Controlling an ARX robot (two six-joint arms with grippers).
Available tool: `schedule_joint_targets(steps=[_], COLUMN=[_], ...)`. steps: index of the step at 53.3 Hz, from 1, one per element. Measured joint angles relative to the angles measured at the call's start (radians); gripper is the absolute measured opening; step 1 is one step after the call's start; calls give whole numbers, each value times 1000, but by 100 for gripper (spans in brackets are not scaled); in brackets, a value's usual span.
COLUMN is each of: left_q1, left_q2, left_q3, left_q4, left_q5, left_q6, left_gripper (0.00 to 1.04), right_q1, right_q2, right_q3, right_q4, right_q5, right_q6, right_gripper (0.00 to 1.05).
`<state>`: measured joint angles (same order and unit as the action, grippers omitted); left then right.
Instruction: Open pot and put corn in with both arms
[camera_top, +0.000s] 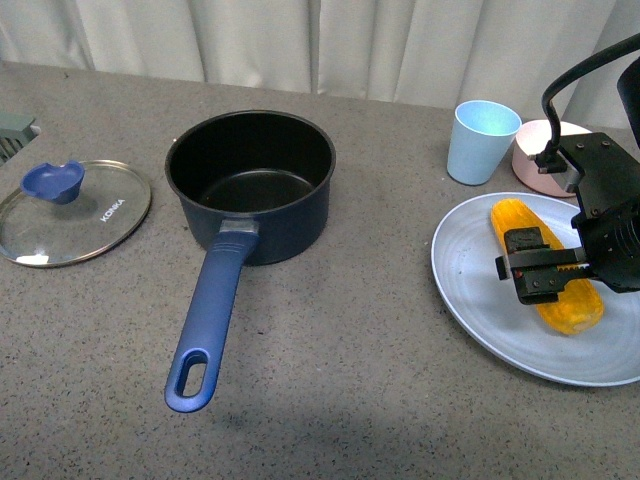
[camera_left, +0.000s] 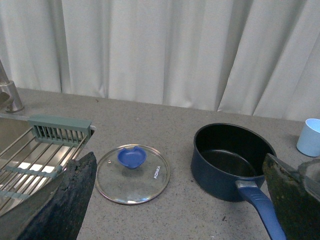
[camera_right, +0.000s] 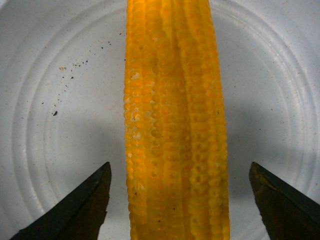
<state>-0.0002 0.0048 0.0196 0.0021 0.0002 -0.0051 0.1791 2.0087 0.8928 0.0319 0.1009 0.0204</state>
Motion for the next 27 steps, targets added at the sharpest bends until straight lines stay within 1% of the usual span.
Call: schedule_joint_targets(steps=[1, 5, 6, 11, 14, 18, 22, 27], left_q1=[0, 0, 0, 0, 0, 0, 0, 0], left_q2=[0, 0, 0, 0, 0, 0, 0, 0], left_q3=[0, 0, 0, 0, 0, 0, 0, 0], left_q4=[0, 0, 0, 0, 0, 0, 0, 0], left_q5=[0, 0, 0, 0, 0, 0, 0, 0], left_q6=[0, 0, 0, 0, 0, 0, 0, 0], left_gripper=[98, 98, 98, 98, 98, 98, 98, 98], right_q1=[0, 1, 1, 1, 0, -4, -5, 8], right_q2=[0, 3, 4, 4, -3, -46, -97, -175], right_q3=[0, 0, 0, 3, 3, -9, -18, -10], right_q4=[-2, -5, -5, -12, -10, 3, 18, 23], right_q5=[-1, -5, -5, -14, -37, -143, -228, -367], right_q6=[-2, -7, -9, -12, -13, 2, 31, 120], right_gripper=[68, 53, 49, 35, 30, 24, 21, 18])
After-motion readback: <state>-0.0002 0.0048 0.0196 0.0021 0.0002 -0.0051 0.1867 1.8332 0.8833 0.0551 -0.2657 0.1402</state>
